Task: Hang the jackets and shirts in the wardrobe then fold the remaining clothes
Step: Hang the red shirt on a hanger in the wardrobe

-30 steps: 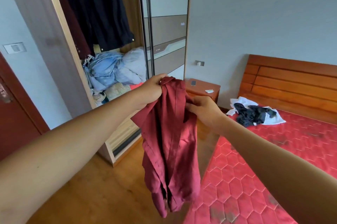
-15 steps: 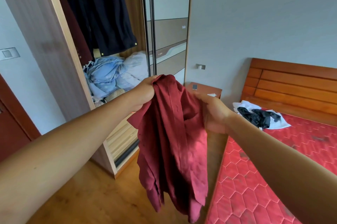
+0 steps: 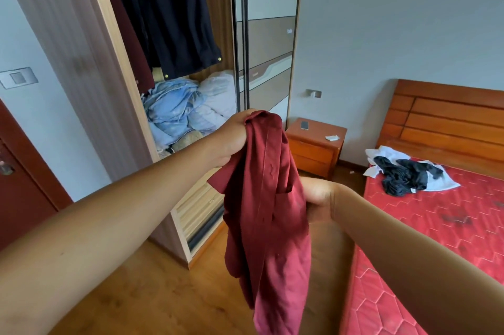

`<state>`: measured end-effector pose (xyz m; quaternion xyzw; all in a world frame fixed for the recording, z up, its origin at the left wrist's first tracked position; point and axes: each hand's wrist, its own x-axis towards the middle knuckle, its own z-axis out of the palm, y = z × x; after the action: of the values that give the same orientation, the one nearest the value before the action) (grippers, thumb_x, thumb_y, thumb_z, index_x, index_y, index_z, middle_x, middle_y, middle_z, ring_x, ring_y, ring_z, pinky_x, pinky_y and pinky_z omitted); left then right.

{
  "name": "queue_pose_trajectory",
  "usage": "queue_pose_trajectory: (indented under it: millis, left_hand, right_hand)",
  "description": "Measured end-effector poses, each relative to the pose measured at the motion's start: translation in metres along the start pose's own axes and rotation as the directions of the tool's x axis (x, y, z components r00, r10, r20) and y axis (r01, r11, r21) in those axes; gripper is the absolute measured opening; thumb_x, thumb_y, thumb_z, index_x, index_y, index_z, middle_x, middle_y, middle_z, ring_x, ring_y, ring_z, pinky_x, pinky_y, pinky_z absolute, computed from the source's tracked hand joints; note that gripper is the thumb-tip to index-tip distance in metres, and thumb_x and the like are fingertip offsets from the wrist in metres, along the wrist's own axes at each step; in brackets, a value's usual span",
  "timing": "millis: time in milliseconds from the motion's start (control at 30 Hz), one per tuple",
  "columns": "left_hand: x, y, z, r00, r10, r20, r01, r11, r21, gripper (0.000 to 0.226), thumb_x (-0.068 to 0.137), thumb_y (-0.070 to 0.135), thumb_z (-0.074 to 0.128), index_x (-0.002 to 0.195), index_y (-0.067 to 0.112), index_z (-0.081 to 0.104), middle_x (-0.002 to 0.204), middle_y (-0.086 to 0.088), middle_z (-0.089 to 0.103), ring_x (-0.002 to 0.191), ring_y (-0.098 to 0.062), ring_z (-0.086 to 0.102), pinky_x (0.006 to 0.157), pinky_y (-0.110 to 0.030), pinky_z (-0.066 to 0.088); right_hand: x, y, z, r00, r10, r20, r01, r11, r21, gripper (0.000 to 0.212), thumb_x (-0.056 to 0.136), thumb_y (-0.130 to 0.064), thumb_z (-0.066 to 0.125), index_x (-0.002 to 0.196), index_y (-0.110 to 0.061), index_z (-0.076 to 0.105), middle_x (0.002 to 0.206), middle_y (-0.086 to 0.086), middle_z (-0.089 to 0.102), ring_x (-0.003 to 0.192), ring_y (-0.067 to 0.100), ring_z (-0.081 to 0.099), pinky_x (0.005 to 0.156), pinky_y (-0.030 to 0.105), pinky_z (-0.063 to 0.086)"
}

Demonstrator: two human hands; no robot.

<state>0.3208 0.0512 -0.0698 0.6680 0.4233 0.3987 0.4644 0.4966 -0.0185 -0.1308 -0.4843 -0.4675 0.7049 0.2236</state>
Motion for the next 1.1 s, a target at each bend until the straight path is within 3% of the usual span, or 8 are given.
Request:
queue_pose_trajectory:
  millis: [333, 467, 567, 733, 867, 933, 1000, 1100]
  left_hand:
    - [0.006, -0.02, -0.044, 0.998, -0.005, -0.07, 0.003, 1.0, -0.026, 0.026, 0.104, 0.009, 0.047, 0.102, 0.023, 0.069, 0.096, 0.005, 0.071, 0.087, -0.007, 0.065, 0.082, -0.017, 0.051]
    - [0.009, -0.031, -0.062, 0.997, -0.054, -0.056, 0.054, 0.999, -0.002, 0.018, 0.104, 0.017, 0.052, 0.107, 0.023, 0.069, 0.1, 0.003, 0.072, 0.093, -0.011, 0.066, 0.083, -0.023, 0.052]
    - [0.011, -0.04, -0.073, 0.993, -0.104, -0.054, 0.104, 0.995, 0.002, 0.017, 0.103, 0.023, 0.056, 0.112, 0.025, 0.07, 0.105, 0.002, 0.074, 0.099, -0.016, 0.069, 0.087, -0.027, 0.053]
    - [0.012, -0.039, -0.072, 0.995, -0.096, -0.022, 0.096, 0.995, 0.012, 0.018, 0.104, 0.022, 0.054, 0.113, 0.024, 0.07, 0.105, 0.002, 0.075, 0.096, -0.012, 0.07, 0.08, -0.019, 0.053]
    - [0.013, -0.035, -0.07, 0.998, -0.069, -0.014, 0.069, 0.997, 0.037, 0.017, 0.104, 0.022, 0.054, 0.11, 0.021, 0.071, 0.108, -0.001, 0.074, 0.099, -0.013, 0.069, 0.088, -0.024, 0.053]
    - [0.014, -0.034, -0.071, 0.998, -0.063, -0.027, 0.064, 0.997, 0.046, 0.017, 0.103, 0.023, 0.055, 0.11, 0.02, 0.07, 0.109, -0.003, 0.073, 0.099, -0.015, 0.068, 0.09, -0.026, 0.053]
    - [0.013, -0.031, -0.07, 0.998, -0.057, -0.025, 0.059, 0.996, 0.061, 0.016, 0.102, 0.021, 0.056, 0.109, 0.017, 0.07, 0.108, -0.004, 0.073, 0.097, -0.015, 0.067, 0.09, -0.028, 0.053]
    - [0.016, -0.027, -0.062, 0.999, -0.053, -0.01, 0.054, 0.995, 0.079, 0.011, 0.101, 0.019, 0.059, 0.104, 0.016, 0.069, 0.099, -0.004, 0.071, 0.09, -0.015, 0.065, 0.087, -0.029, 0.053]
  right_hand:
    - [0.043, -0.025, 0.018, 0.928, -0.234, -0.292, 0.249, 0.968, 0.018, 0.037, 0.101, 0.0, 0.036, 0.123, -0.008, 0.064, 0.113, 0.017, 0.071, 0.102, 0.027, 0.066, 0.093, 0.045, 0.053]
    - [0.037, -0.046, -0.01, 0.677, -0.423, -0.603, 0.514, 0.857, -0.024, 0.028, 0.107, -0.015, 0.038, 0.123, -0.005, 0.059, 0.1, 0.02, 0.063, 0.087, 0.033, 0.061, 0.078, 0.05, 0.054]
    - [0.024, -0.057, -0.032, 0.449, -0.493, -0.745, 0.543, 0.813, -0.211, 0.014, 0.104, -0.028, 0.053, 0.111, -0.017, 0.058, 0.097, 0.006, 0.063, 0.082, 0.02, 0.062, 0.063, 0.033, 0.054]
    - [0.006, -0.066, -0.056, 0.652, -0.389, -0.651, 0.649, 0.731, 0.213, 0.03, 0.08, 0.003, 0.062, 0.066, -0.02, 0.048, 0.068, 0.004, 0.049, 0.063, 0.018, 0.052, 0.059, 0.032, 0.047]
    - [-0.014, -0.068, -0.066, 0.719, -0.379, -0.582, 0.641, 0.684, 0.347, 0.032, 0.081, 0.009, 0.048, 0.068, -0.02, 0.049, 0.065, 0.006, 0.054, 0.064, 0.021, 0.055, 0.062, 0.031, 0.048]
    - [-0.022, -0.065, -0.074, 0.596, -0.406, -0.693, 0.604, 0.795, 0.053, 0.035, 0.082, 0.014, 0.047, 0.074, -0.018, 0.057, 0.053, -0.001, 0.057, 0.055, 0.02, 0.053, 0.051, 0.024, 0.043]
    - [-0.027, -0.061, -0.088, 0.386, -0.519, -0.763, 0.255, 0.855, -0.452, 0.033, 0.083, 0.013, 0.053, 0.084, -0.016, 0.068, 0.053, -0.006, 0.053, 0.051, 0.018, 0.046, 0.048, 0.024, 0.037]
    - [-0.024, -0.06, -0.081, 0.349, -0.618, -0.704, 0.036, 0.76, -0.65, 0.014, 0.094, -0.011, 0.062, 0.103, -0.019, 0.068, 0.072, -0.003, 0.058, 0.058, 0.016, 0.053, 0.052, 0.027, 0.041]
